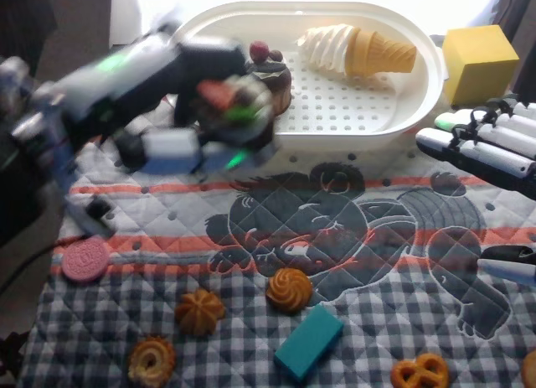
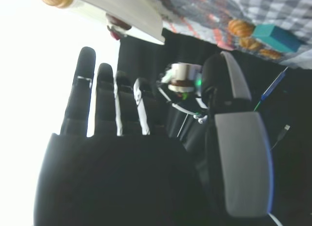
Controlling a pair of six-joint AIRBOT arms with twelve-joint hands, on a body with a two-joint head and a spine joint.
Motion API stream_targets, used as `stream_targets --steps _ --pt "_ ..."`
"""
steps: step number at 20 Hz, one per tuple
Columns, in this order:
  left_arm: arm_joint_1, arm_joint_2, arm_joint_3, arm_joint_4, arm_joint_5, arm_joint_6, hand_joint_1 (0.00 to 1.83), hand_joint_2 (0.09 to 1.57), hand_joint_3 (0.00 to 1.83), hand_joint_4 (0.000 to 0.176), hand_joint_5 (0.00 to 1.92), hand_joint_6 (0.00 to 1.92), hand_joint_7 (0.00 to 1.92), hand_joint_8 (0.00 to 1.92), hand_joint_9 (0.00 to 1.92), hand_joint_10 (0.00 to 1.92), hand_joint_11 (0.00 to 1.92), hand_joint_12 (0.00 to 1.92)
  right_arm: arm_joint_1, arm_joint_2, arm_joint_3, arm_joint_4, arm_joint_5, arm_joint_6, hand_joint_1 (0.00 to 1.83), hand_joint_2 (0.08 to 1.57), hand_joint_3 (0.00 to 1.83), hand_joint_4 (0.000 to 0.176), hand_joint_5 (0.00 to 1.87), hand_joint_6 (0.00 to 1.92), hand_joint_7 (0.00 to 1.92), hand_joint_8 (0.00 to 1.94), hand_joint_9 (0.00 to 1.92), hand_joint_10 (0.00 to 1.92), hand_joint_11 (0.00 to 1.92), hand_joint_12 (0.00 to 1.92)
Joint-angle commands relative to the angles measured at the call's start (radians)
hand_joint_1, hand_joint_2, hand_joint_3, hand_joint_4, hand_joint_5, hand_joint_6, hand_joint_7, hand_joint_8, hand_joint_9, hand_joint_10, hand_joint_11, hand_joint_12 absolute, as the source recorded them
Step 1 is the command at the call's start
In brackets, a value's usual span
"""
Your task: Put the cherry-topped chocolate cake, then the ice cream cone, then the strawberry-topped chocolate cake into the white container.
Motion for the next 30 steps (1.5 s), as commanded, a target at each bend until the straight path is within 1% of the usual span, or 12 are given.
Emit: stream_targets --steps 1,3,9,11,13,15,16,17,18,22,24,30 --pt "-0.026 -0.009 0.017 -0.003 -0.069 -0.005 1.3 1.02 0.63 0.0 0.62 1.61 0.61 1.75 0.63 1.83 0.72 1.92 0.003 0.001 0.002 0.011 0.135 0.003 0.68 1.2 0.0 0.032 0.0 0.0 0.0 0.0 0.02 0.21 0.0 0.84" --pt "-0.07 -0.07 0.076 -0.048 -0.006 0.034 1.3 1.01 0.61 0.0 0.66 1.6 0.63 1.68 0.64 1.78 0.68 1.92 -0.008 -0.005 0.003 0.023 0.142 0.003 0.65 1.2 0.0 0.046 0.0 0.0 0.0 0.0 0.02 0.21 0.0 0.85" --pt "-0.153 -0.202 0.21 -0.164 0.118 0.128 1.14 1.21 0.1 0.019 0.76 1.4 0.68 1.5 0.54 1.76 0.5 1.92 -0.015 -0.017 0.006 0.029 0.144 0.003 0.68 1.2 0.0 0.009 0.0 0.0 0.0 0.0 0.0 0.27 0.0 0.96" --pt "-0.157 -0.235 0.245 -0.188 0.139 0.129 1.11 1.31 0.02 0.0 0.59 1.49 0.65 1.63 0.41 1.66 0.32 1.92 -0.015 -0.02 0.008 0.03 0.146 0.003 0.67 1.2 0.0 0.01 0.0 0.0 0.0 0.0 0.0 0.26 0.0 0.91" --pt "-0.158 -0.248 0.259 -0.198 0.148 0.129 1.16 1.16 0.0 0.0 0.22 1.22 0.24 1.34 0.15 1.59 0.04 1.92 -0.015 -0.02 0.008 0.03 0.146 0.003 0.68 1.2 0.0 0.005 0.0 0.0 0.0 0.0 0.0 0.22 0.0 0.88" --pt "-0.159 -0.249 0.258 -0.198 0.148 0.129 1.0 1.12 0.0 0.077 0.02 1.06 0.05 1.0 0.01 1.16 0.0 1.84 -0.015 -0.02 0.008 0.03 0.146 0.003 0.67 1.2 0.0 0.0 0.0 0.0 0.0 0.0 0.0 0.24 0.0 0.92" --pt "-0.159 -0.249 0.257 -0.198 0.146 0.129 0.91 1.1 0.0 0.107 0.0 0.7 0.01 0.51 0.0 0.52 0.0 1.47 -0.015 -0.02 0.008 0.03 0.146 0.003 0.68 1.19 0.0 0.0 0.0 0.0 0.0 0.0 0.0 0.21 0.0 0.93" --pt "-0.158 -0.249 0.255 -0.197 0.144 0.13 0.84 1.08 0.0 0.145 0.0 0.45 0.0 0.15 0.0 0.1 0.0 0.35 -0.017 -0.02 0.007 0.03 0.146 0.003 0.68 1.19 0.0 0.0 0.0 0.0 0.0 0.0 0.0 0.2 0.0 0.9" --pt "-0.158 -0.249 0.254 -0.196 0.143 0.13 0.82 1.06 0.0 0.151 0.0 0.27 0.0 0.03 0.0 0.02 0.0 0.07 -0.017 -0.021 0.007 0.03 0.146 0.003 0.69 1.19 0.0 0.0 0.0 0.0 0.0 0.0 0.0 0.2 0.0 0.9" --pt "-0.148 -0.234 0.23 -0.185 0.116 0.13 0.8 1.02 0.0 0.14 0.0 0.01 0.0 0.0 0.0 0.0 0.0 0.0 -0.019 -0.021 0.007 0.031 0.147 0.003 0.66 1.19 0.0 0.008 0.0 0.0 0.0 0.0 0.01 0.23 0.0 0.81" --pt "-0.141 -0.211 0.201 -0.177 0.08 0.13 0.77 0.99 0.0 0.172 0.0 0.01 0.0 0.0 0.0 0.0 0.0 0.0 -0.019 -0.021 0.007 0.032 0.148 0.003 0.66 1.18 0.0 0.005 0.0 0.0 0.0 0.0 0.0 0.23 0.0 0.87" --pt "-0.073 -0.065 0.036 -0.13 -0.139 0.129 0.68 1.05 0.0 0.152 0.0 0.0 0.0 0.0 0.0 0.0 0.0 0.0 -0.023 -0.013 -0.002 0.032 0.171 0.003 0.69 1.19 0.0 0.024 0.0 0.0 0.01 0.0 0.0 0.29 0.0 1.0"
